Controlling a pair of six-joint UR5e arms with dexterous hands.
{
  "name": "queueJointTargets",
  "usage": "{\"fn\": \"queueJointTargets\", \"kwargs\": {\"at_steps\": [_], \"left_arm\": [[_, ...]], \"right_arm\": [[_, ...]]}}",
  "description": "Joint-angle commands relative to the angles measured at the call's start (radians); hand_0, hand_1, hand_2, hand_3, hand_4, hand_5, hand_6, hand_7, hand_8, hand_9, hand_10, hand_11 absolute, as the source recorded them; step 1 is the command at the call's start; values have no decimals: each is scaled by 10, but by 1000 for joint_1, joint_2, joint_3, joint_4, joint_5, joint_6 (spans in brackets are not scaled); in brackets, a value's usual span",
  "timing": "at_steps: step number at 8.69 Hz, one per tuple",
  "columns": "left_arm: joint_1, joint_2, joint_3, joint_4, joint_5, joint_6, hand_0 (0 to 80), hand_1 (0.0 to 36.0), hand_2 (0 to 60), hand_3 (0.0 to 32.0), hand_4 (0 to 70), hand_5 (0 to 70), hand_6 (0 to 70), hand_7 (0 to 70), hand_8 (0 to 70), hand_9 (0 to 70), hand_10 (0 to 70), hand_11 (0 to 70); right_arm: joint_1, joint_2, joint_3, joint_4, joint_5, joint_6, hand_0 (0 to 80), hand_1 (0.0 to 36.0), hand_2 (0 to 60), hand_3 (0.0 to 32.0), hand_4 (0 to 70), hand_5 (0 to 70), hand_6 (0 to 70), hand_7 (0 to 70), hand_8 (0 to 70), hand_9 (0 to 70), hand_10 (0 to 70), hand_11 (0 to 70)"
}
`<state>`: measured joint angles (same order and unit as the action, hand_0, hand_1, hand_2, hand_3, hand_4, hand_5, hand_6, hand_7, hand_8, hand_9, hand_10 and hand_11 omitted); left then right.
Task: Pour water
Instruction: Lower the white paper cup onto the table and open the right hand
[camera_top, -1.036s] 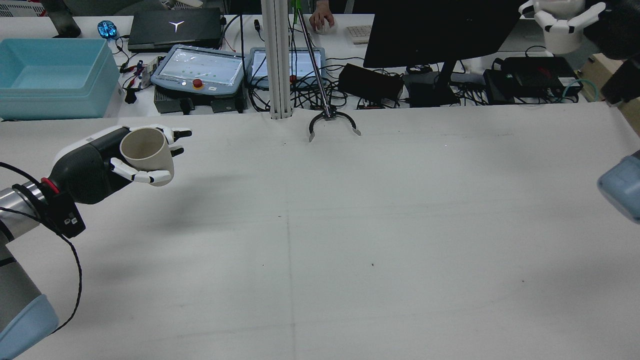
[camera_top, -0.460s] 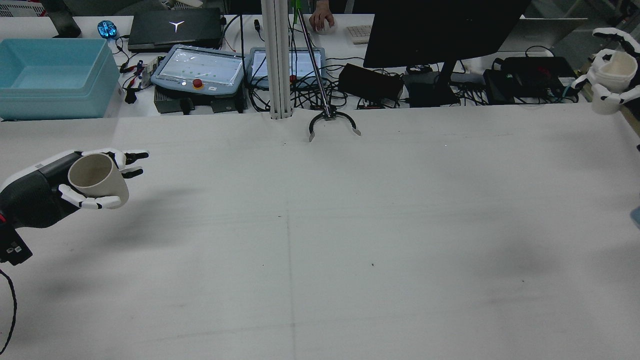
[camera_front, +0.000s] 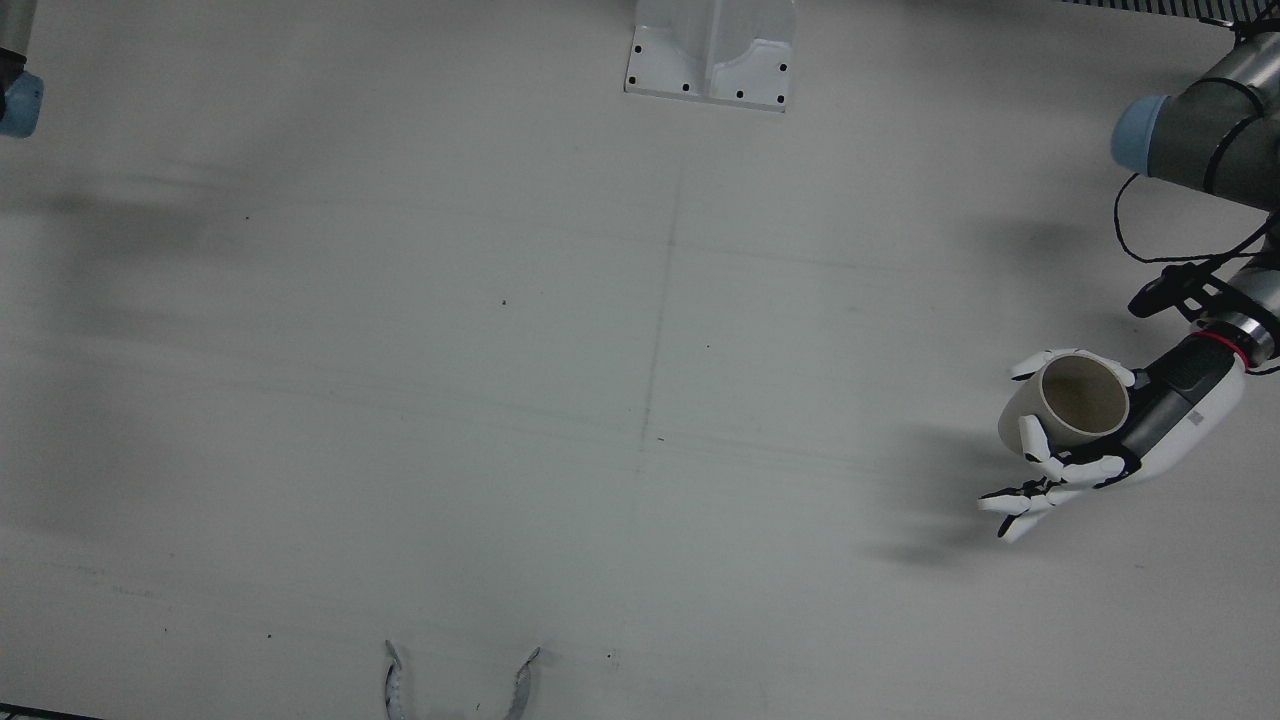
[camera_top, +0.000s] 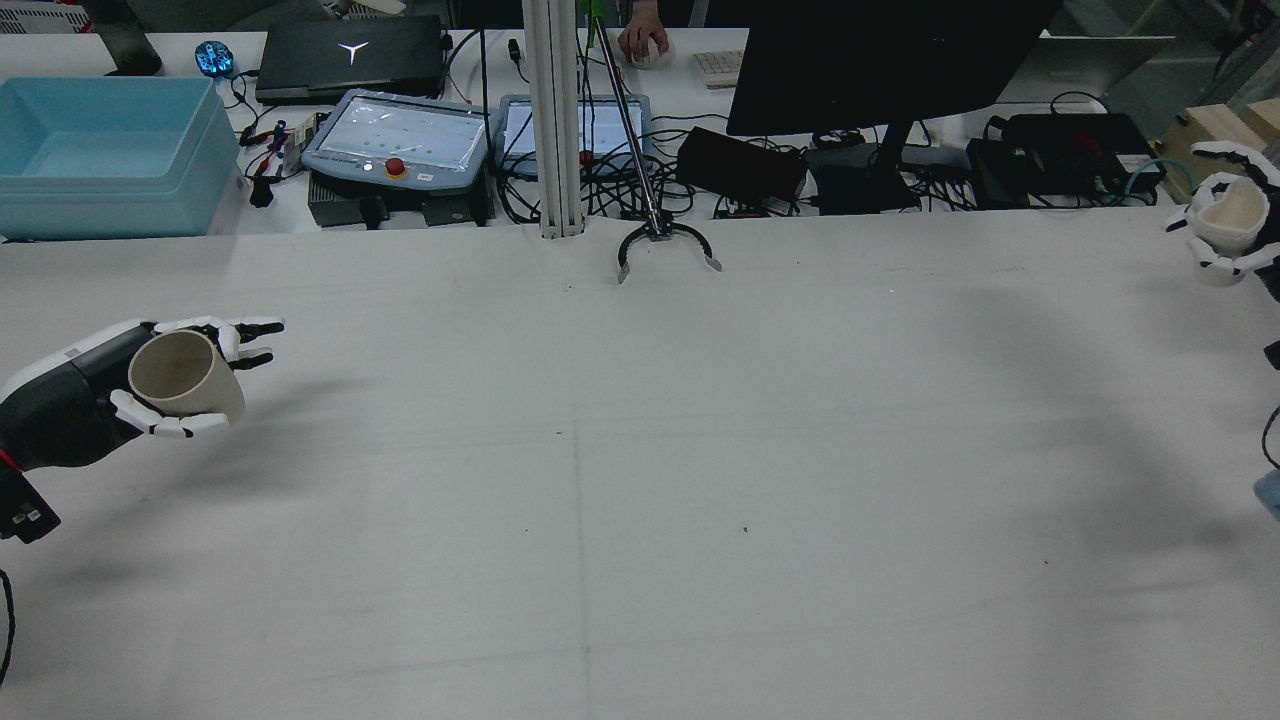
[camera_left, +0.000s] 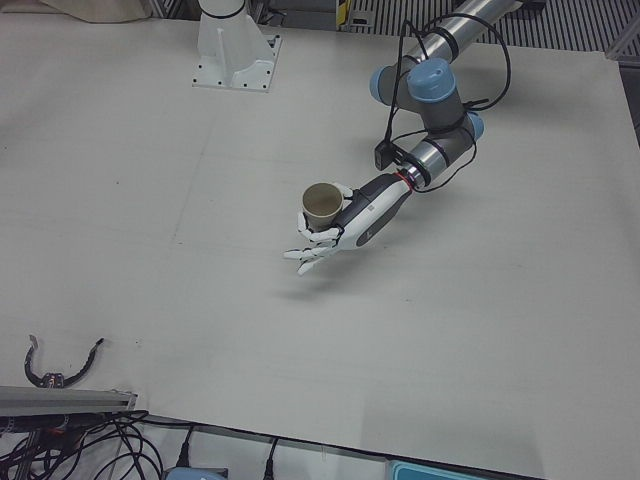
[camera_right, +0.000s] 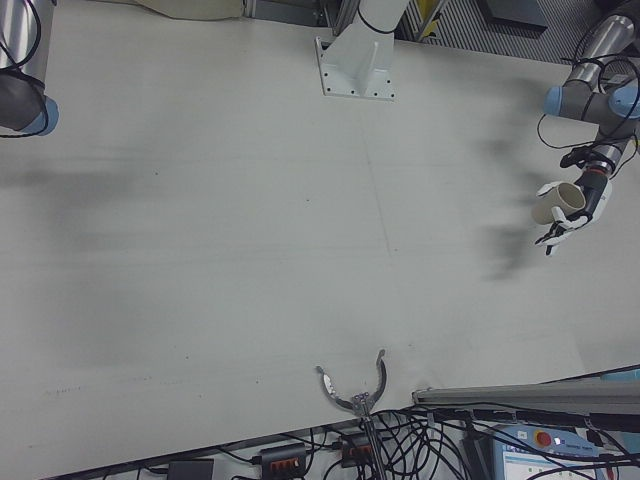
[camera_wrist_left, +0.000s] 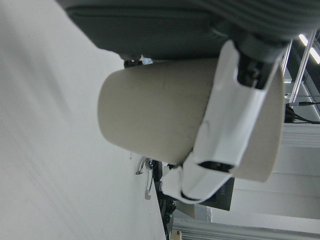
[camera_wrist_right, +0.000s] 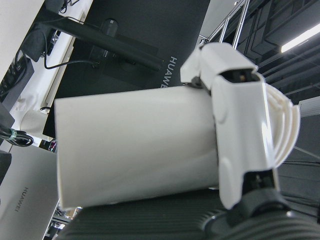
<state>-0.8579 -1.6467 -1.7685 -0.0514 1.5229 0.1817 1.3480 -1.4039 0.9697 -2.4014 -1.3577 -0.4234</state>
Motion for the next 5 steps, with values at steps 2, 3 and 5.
{"fn": "queueJointTargets", "kwargs": {"at_steps": [2, 3, 5], "left_arm": [[2, 5, 60, -96, -7, 45, 800, 360, 425, 0, 700, 700, 142, 185, 54, 49, 80, 149], [2, 5, 76, -103, -7, 45, 800, 360, 421, 0, 700, 700, 142, 184, 55, 49, 80, 149], [3, 4, 153, -157, -9, 45, 800, 360, 408, 0, 700, 700, 142, 185, 55, 49, 77, 144]], "right_arm": [[-142, 3, -57, 57, 198, -216, 800, 360, 600, 200, 17, 271, 383, 520, 449, 576, 257, 423], [-165, 3, -104, 59, 238, -204, 800, 360, 570, 178, 0, 268, 371, 482, 446, 569, 283, 456], [-167, -9, -149, 56, 253, -84, 800, 352, 163, 96, 0, 208, 263, 328, 337, 425, 189, 317]]}}
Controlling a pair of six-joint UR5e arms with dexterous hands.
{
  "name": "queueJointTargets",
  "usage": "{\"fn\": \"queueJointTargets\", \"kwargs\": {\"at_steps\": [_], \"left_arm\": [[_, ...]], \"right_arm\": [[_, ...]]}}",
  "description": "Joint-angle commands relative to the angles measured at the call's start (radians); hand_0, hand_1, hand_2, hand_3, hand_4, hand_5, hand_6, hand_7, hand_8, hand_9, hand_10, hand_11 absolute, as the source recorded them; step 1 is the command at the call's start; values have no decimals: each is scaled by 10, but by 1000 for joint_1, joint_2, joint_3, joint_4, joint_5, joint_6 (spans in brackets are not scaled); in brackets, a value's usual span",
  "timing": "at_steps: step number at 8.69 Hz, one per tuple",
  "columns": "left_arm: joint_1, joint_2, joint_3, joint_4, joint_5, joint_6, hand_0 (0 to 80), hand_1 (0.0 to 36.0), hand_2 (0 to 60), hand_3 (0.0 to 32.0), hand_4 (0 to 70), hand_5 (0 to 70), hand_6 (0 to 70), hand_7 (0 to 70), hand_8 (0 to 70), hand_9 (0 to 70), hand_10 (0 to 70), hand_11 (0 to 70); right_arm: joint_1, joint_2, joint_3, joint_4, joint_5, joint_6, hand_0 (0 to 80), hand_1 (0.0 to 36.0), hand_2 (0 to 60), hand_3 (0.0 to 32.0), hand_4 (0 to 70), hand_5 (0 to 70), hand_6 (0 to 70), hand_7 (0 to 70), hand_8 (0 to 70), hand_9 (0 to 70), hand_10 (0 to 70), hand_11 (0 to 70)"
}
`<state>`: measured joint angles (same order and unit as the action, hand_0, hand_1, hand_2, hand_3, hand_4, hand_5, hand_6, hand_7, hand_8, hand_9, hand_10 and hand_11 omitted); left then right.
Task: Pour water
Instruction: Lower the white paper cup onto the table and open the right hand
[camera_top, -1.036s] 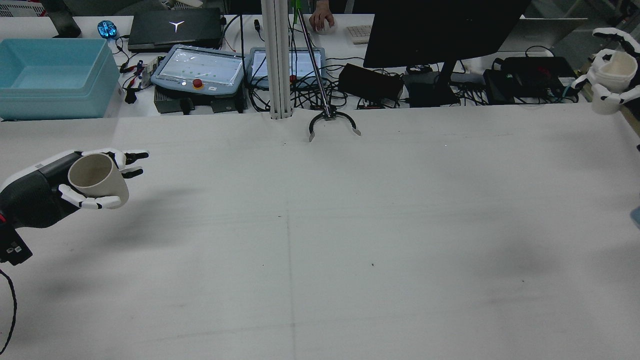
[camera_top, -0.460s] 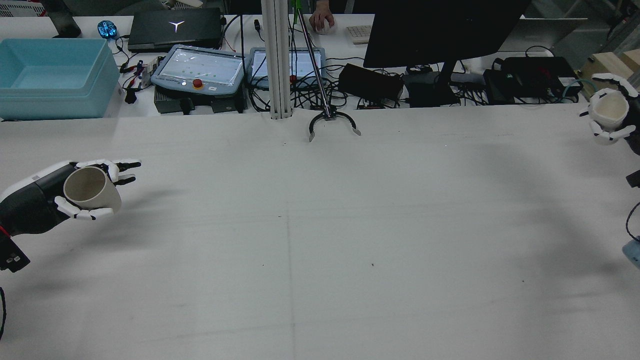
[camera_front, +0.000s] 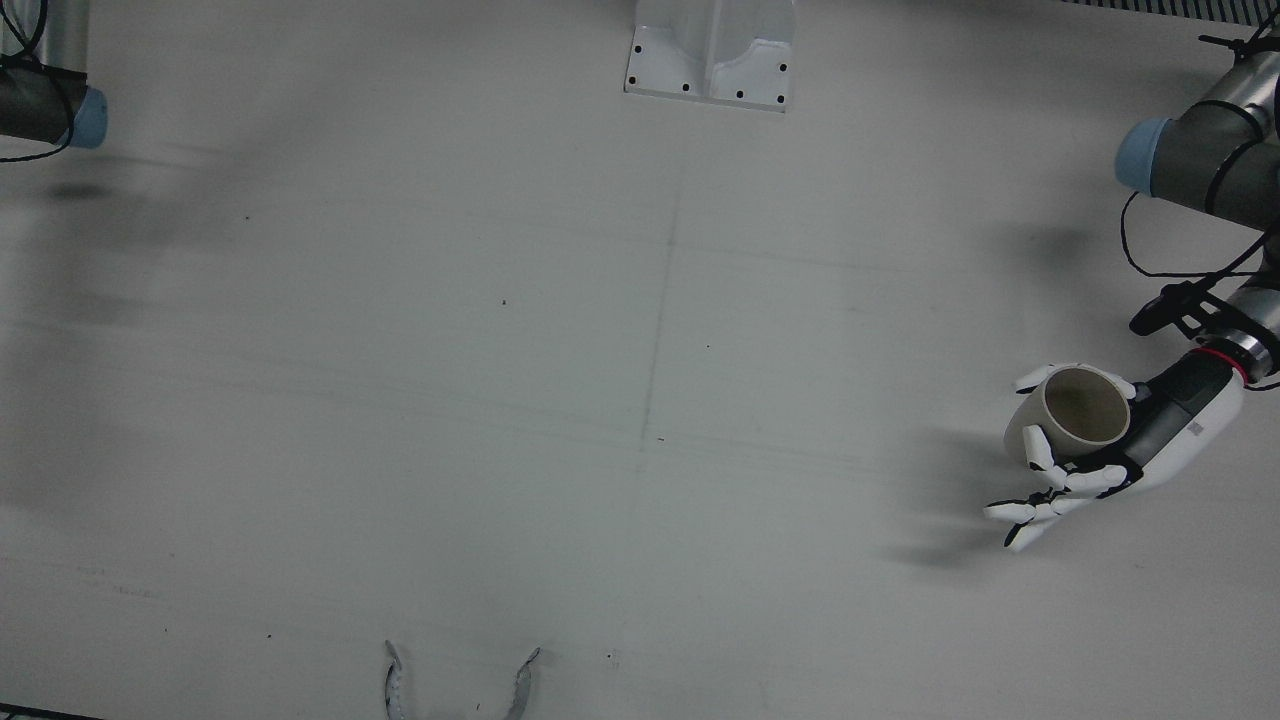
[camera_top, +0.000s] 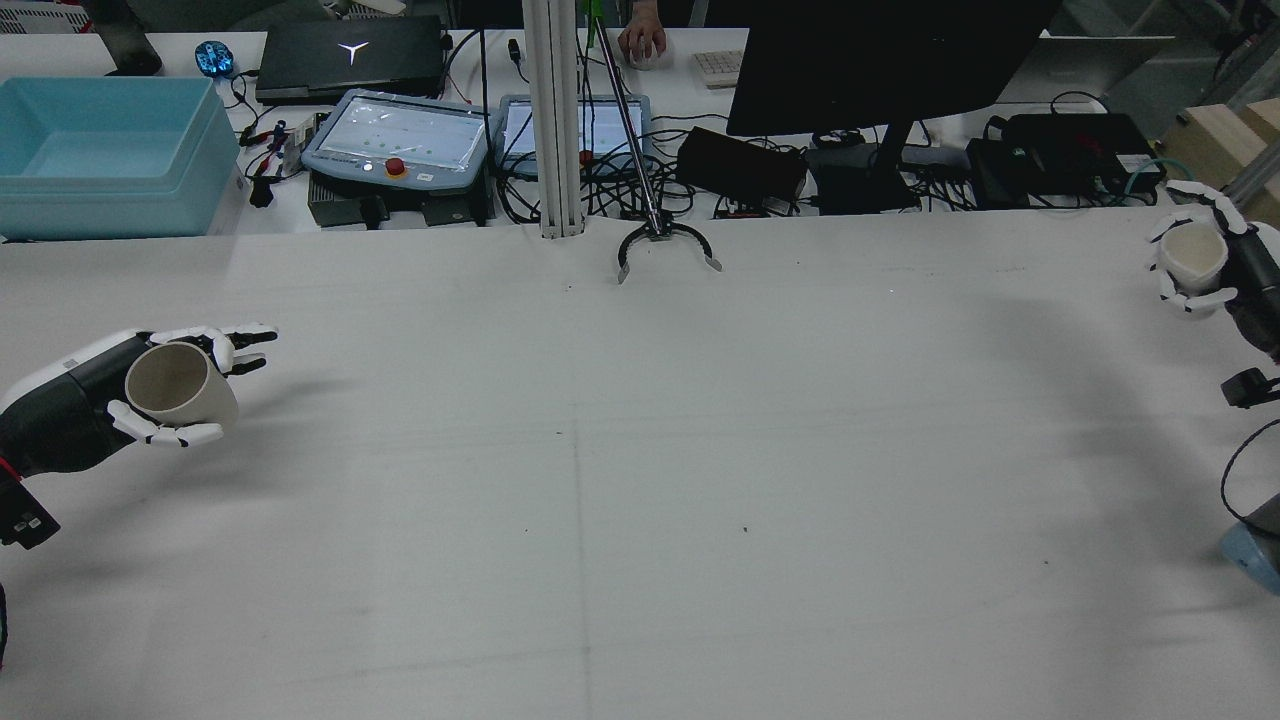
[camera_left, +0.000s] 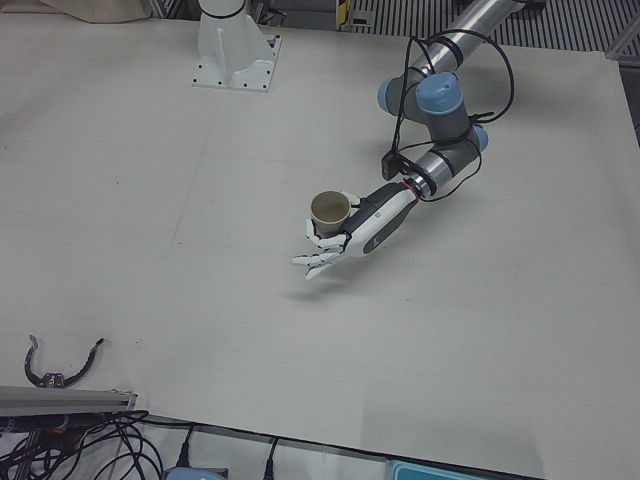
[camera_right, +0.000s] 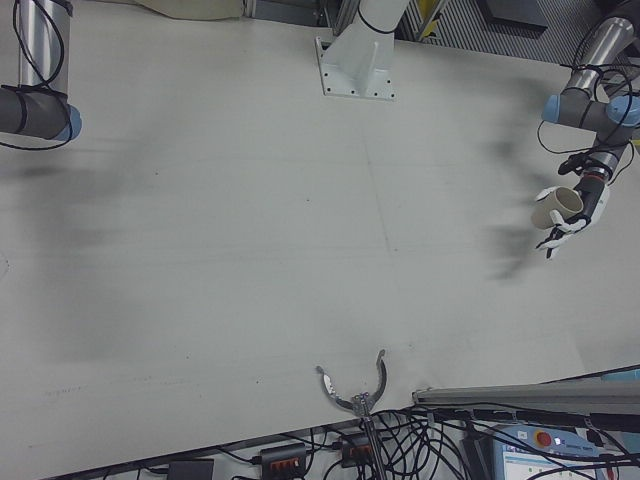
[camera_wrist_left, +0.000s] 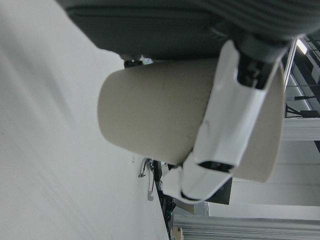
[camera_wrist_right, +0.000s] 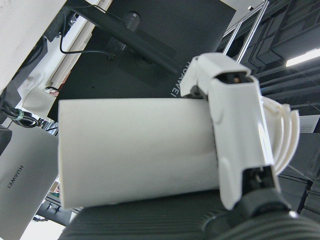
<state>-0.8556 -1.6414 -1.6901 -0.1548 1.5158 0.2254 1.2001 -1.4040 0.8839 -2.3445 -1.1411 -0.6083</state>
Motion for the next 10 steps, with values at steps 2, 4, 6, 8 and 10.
{"fn": "queueJointTargets", "kwargs": {"at_steps": [2, 4, 6, 8, 10], "left_arm": [[3, -8, 159, -118, -20, 8, 800, 360, 402, 0, 700, 700, 146, 190, 57, 51, 77, 143], [12, -18, 231, -167, -35, 12, 800, 360, 348, 0, 700, 700, 146, 188, 56, 49, 78, 143], [13, -18, 237, -163, -34, 14, 800, 360, 352, 0, 700, 700, 155, 195, 61, 54, 79, 144], [13, -18, 266, -175, -34, 14, 800, 360, 373, 0, 700, 700, 158, 193, 61, 54, 78, 142], [13, -24, 296, -193, -35, 17, 800, 357, 299, 0, 700, 700, 161, 195, 63, 52, 73, 132]], "right_arm": [[-22, -10, -103, -4, 24, 255, 539, 143, 0, 276, 0, 50, 0, 0, 0, 0, 0, 0], [-1, -10, -95, -6, -11, 318, 520, 119, 0, 320, 0, 39, 0, 0, 0, 0, 0, 0], [30, -10, -80, -13, -80, 398, 508, 113, 0, 320, 0, 32, 0, 0, 0, 0, 0, 0], [94, -13, -25, -36, -130, 430, 507, 136, 0, 320, 0, 31, 0, 0, 0, 0, 0, 0], [118, -52, 29, -59, -141, 430, 525, 166, 0, 320, 0, 36, 0, 12, 0, 0, 0, 0]]}}
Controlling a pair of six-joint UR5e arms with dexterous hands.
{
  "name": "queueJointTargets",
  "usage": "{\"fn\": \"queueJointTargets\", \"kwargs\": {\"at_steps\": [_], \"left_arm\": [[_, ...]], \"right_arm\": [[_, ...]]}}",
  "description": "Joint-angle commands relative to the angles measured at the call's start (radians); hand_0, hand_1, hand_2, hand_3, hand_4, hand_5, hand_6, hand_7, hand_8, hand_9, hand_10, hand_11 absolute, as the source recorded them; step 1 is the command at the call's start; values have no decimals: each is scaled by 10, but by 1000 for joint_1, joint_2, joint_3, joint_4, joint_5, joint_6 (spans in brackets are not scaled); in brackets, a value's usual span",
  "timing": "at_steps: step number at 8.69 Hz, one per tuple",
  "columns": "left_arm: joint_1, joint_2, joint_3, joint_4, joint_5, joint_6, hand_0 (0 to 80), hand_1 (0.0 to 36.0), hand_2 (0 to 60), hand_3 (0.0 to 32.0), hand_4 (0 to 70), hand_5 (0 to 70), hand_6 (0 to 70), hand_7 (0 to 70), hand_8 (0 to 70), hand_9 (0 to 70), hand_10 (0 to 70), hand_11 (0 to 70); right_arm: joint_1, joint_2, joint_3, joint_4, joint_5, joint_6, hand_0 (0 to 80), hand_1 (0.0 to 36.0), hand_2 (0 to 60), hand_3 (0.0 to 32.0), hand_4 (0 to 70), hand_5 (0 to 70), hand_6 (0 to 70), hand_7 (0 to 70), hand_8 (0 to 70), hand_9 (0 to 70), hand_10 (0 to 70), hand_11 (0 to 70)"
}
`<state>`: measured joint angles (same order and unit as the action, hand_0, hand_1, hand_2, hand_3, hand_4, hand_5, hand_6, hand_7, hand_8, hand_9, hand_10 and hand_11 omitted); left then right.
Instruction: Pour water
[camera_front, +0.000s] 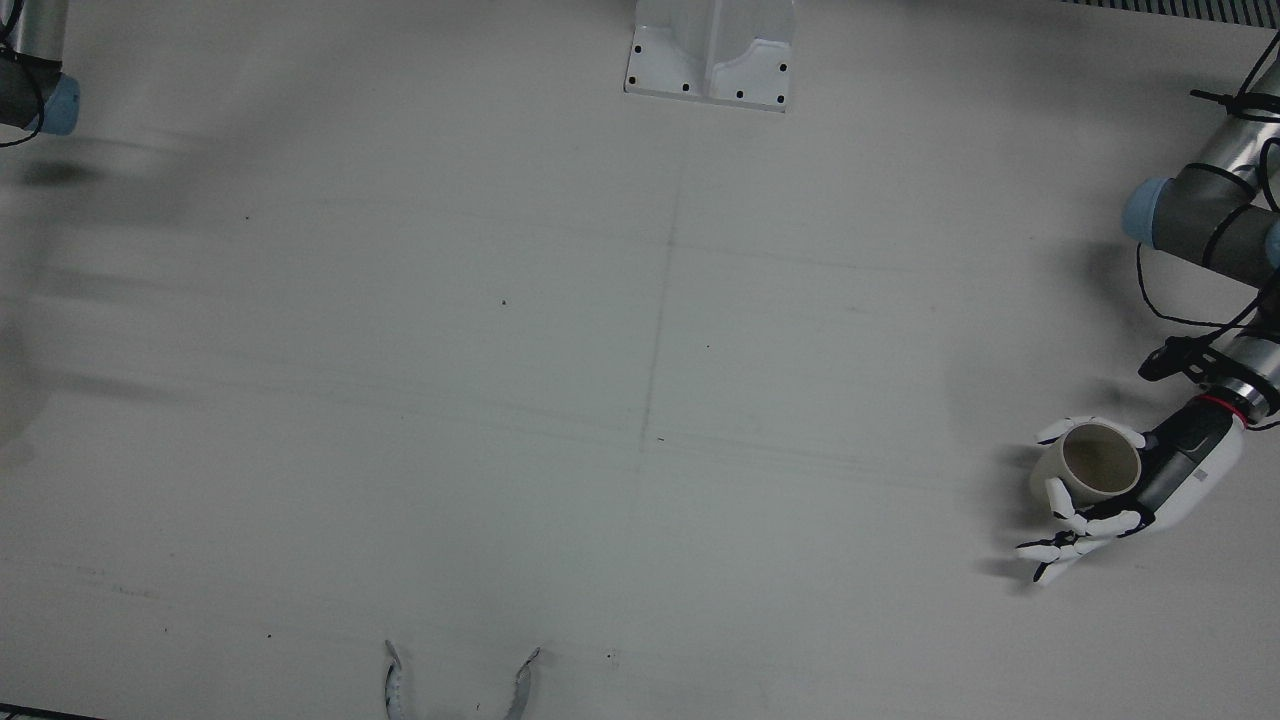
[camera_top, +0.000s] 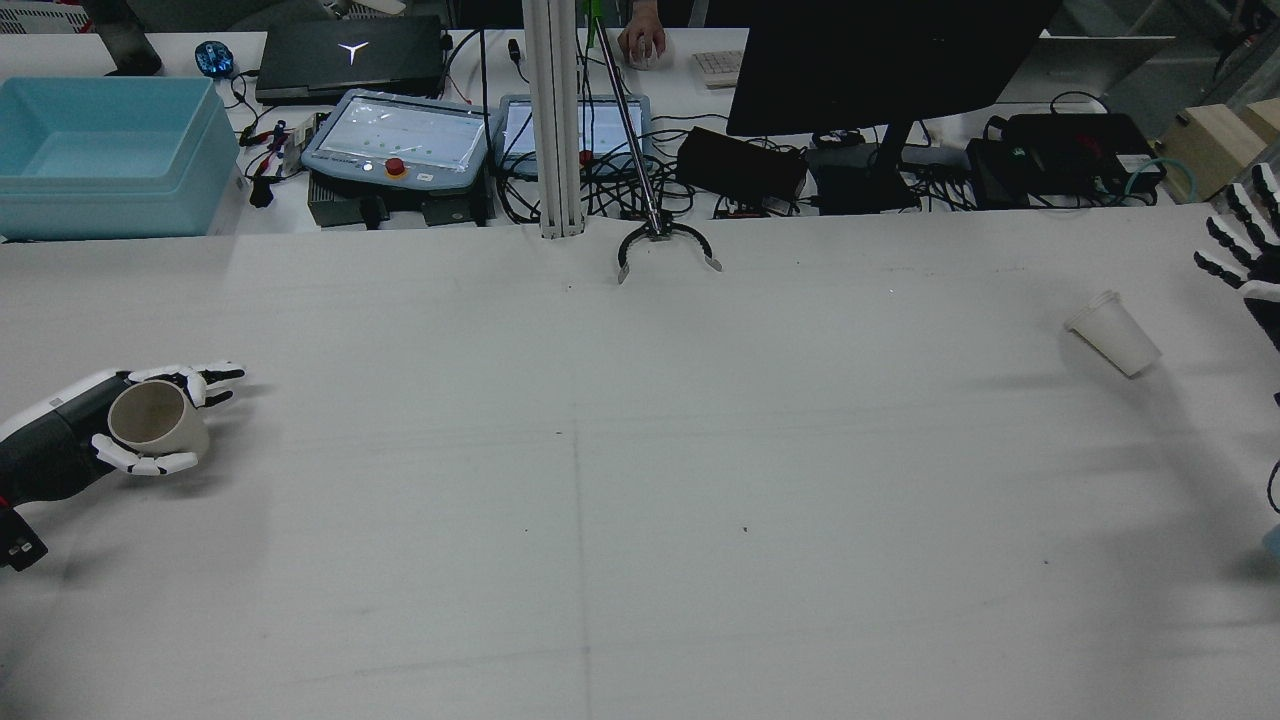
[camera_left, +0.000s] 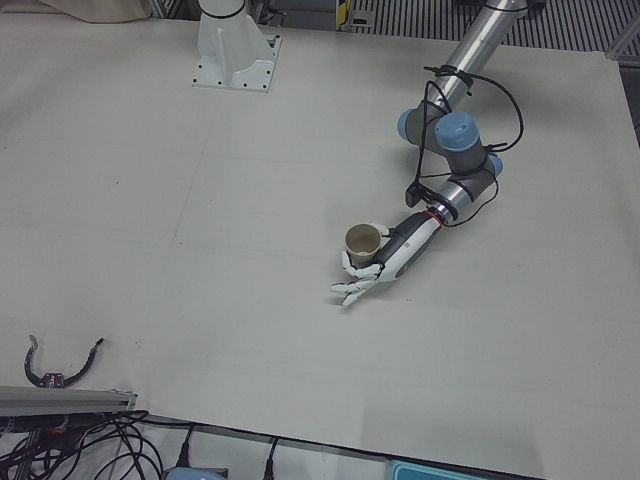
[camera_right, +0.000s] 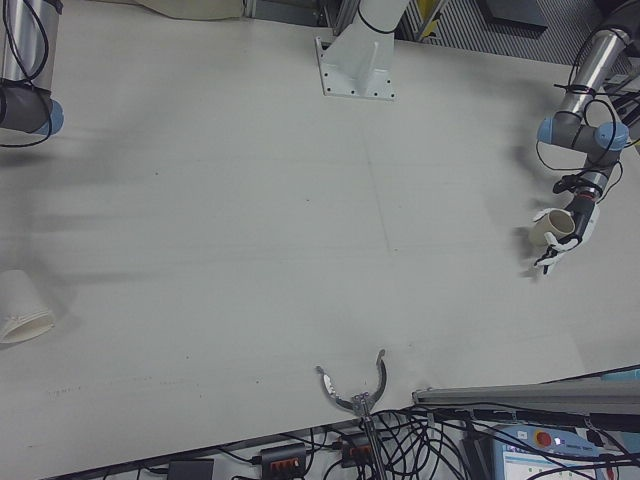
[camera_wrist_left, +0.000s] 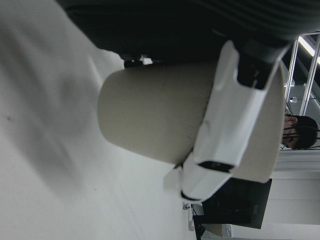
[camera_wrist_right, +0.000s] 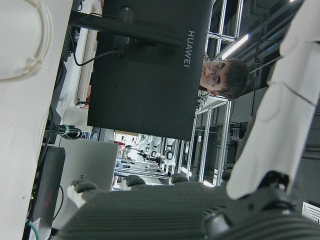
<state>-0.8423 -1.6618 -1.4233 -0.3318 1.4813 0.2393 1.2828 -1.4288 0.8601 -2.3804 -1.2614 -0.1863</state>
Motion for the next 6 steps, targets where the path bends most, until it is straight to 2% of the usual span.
{"fn": "queueJointTargets", "kwargs": {"at_steps": [1, 2, 3, 4, 6], "left_arm": [[0, -6, 32, -18, -1, 5, 797, 248, 18, 0, 625, 700, 142, 179, 50, 27, 48, 91], [0, -4, 32, -29, -3, 15, 603, 124, 0, 0, 388, 597, 66, 91, 20, 4, 0, 3], [0, -4, 34, -30, -3, 17, 565, 94, 0, 0, 367, 59, 49, 67, 15, 0, 0, 0], [0, -4, 37, -39, -3, 15, 566, 93, 0, 0, 333, 0, 43, 60, 14, 0, 0, 0], [-1, -3, 37, -44, -3, 15, 553, 84, 0, 0, 256, 0, 18, 42, 13, 0, 0, 0]], "right_arm": [[42, -27, 54, -23, -21, 8, 531, 173, 0, 320, 12, 38, 0, 29, 0, 0, 0, 0], [50, -29, 75, -26, -24, 8, 532, 177, 0, 320, 16, 40, 3, 43, 0, 0, 0, 0], [65, -30, 98, -46, -41, 8, 535, 181, 0, 320, 26, 40, 7, 55, 0, 0, 0, 0], [72, -29, 120, -68, -44, 7, 538, 186, 0, 320, 36, 41, 11, 66, 0, 0, 0, 0], [82, -29, 157, -95, -49, 7, 541, 190, 4, 320, 45, 42, 15, 79, 0, 1, 0, 0]]}}
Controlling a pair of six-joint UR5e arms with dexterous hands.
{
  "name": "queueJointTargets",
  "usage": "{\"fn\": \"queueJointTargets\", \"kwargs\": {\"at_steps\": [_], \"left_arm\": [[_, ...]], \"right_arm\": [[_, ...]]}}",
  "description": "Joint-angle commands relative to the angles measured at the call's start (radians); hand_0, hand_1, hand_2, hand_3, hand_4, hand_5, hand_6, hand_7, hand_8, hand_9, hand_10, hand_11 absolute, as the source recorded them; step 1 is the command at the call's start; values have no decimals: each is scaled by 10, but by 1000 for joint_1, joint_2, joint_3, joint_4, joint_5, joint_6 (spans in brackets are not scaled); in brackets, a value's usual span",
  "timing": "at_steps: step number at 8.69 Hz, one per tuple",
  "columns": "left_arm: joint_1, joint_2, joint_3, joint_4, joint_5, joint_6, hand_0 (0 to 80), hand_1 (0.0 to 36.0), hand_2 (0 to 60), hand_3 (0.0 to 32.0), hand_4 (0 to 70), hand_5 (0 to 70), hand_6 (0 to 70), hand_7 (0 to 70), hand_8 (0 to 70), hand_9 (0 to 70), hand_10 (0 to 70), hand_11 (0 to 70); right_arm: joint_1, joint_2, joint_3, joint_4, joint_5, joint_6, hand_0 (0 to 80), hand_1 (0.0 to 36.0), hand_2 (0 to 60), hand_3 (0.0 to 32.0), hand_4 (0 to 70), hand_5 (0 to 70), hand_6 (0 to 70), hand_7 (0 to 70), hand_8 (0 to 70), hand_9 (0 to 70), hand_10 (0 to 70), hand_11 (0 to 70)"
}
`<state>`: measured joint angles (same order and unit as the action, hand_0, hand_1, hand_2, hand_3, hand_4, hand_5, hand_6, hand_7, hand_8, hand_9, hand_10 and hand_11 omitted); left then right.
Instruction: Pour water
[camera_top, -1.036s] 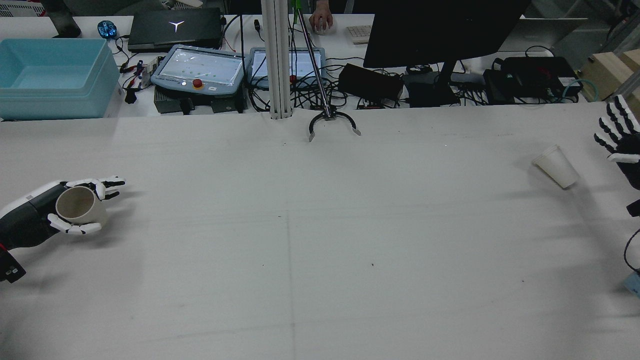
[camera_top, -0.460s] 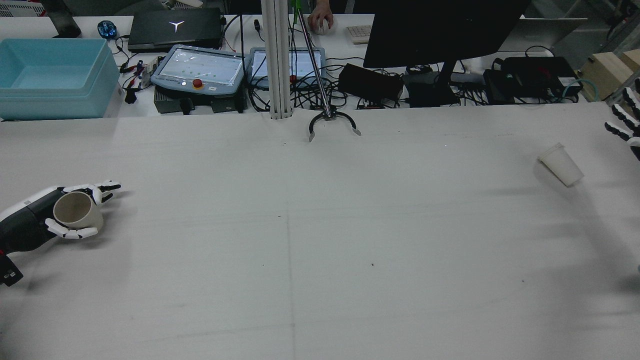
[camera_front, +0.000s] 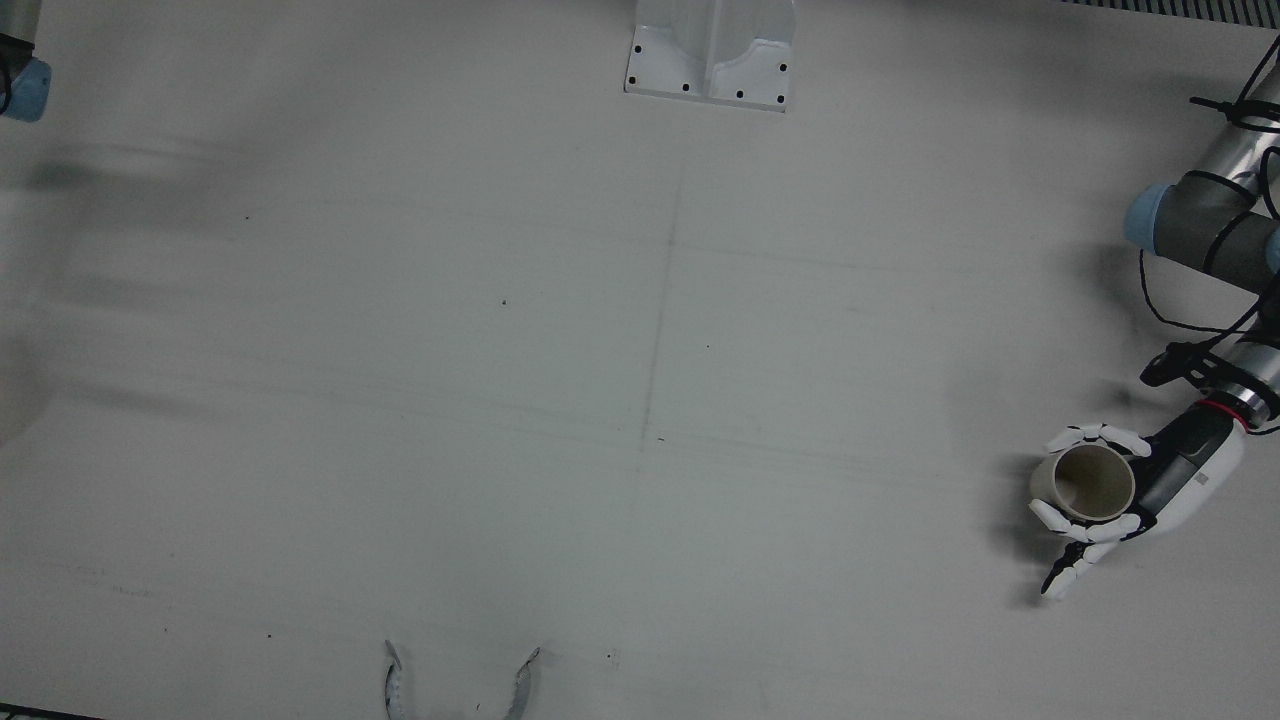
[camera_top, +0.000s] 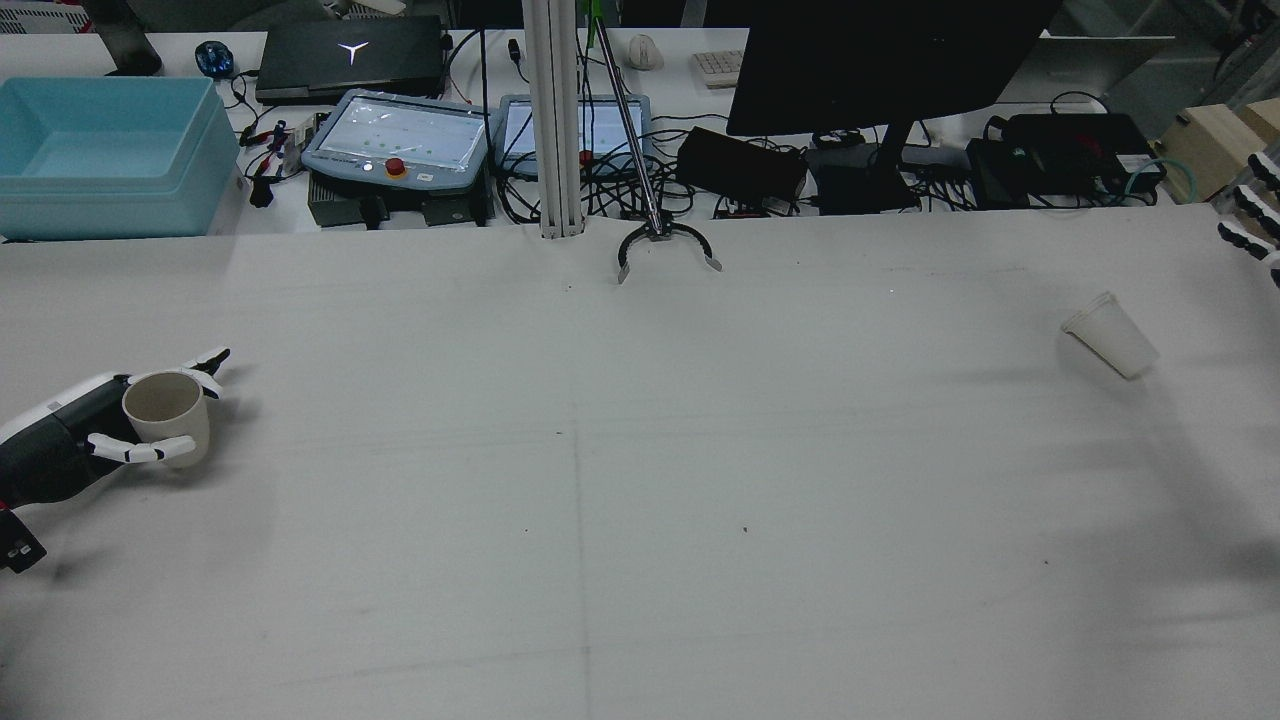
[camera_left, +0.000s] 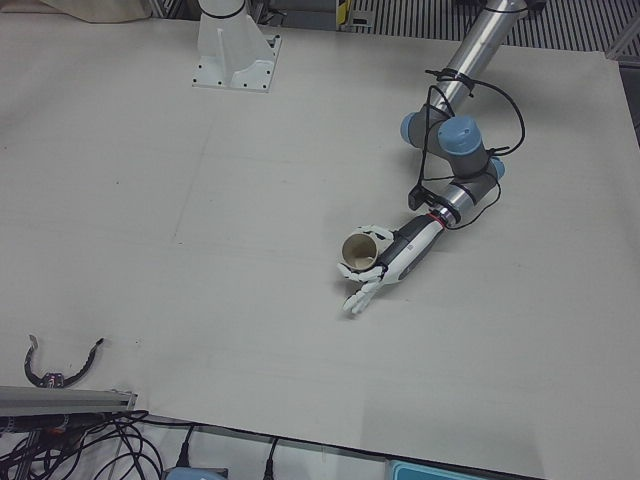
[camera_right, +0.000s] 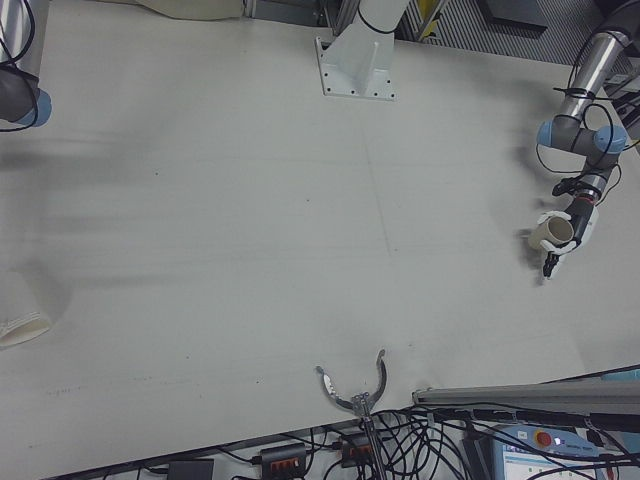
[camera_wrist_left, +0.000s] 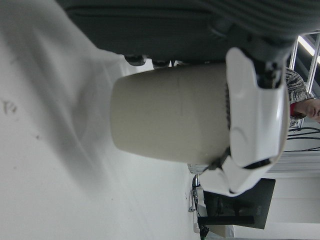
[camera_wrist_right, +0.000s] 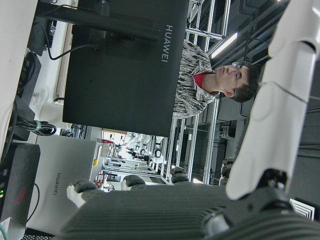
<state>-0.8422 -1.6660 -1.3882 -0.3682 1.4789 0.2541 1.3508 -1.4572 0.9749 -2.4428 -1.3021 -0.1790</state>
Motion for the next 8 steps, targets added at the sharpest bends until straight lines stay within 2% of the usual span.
{"fn": "queueJointTargets", "kwargs": {"at_steps": [1, 4, 5, 6, 7, 8], "left_arm": [[0, 2, 1, -9, 0, 1, 555, 88, 0, 6, 219, 0, 11, 42, 13, 0, 0, 0], [-3, 5, 0, -18, 0, -12, 548, 85, 0, 54, 175, 0, 4, 43, 11, 0, 0, 0], [-15, 12, -3, -21, -2, -48, 548, 87, 0, 70, 168, 0, 1, 42, 11, 0, 0, 0], [-52, 15, -2, -14, 1, -100, 555, 91, 0, 86, 165, 0, 0, 41, 12, 0, 0, 0], [-130, 17, -5, -14, 9, -125, 558, 94, 0, 84, 171, 0, 1, 43, 13, 0, 0, 0], [-229, 15, -24, -6, 44, -142, 520, 58, 0, 86, 176, 0, 0, 43, 11, 0, 0, 0]], "right_arm": [[33, 0, 68, -53, -34, -4, 542, 193, 11, 320, 45, 43, 15, 80, 0, 2, 0, 0], [48, 0, 105, -85, -40, -5, 544, 197, 26, 320, 61, 44, 21, 99, 0, 5, 0, 0], [60, 0, 114, -85, -42, -5, 546, 198, 28, 320, 60, 44, 22, 101, 0, 6, 0, 0], [77, 0, 140, -94, -51, -5, 546, 199, 28, 320, 50, 45, 19, 98, 0, 5, 0, 0], [102, 0, 190, -134, -72, -7, 548, 199, 30, 320, 55, 45, 21, 102, 0, 6, 0, 0], [132, -2, 256, -190, -77, -5, 546, 195, 31, 320, 79, 45, 28, 119, 0, 9, 0, 0]]}}
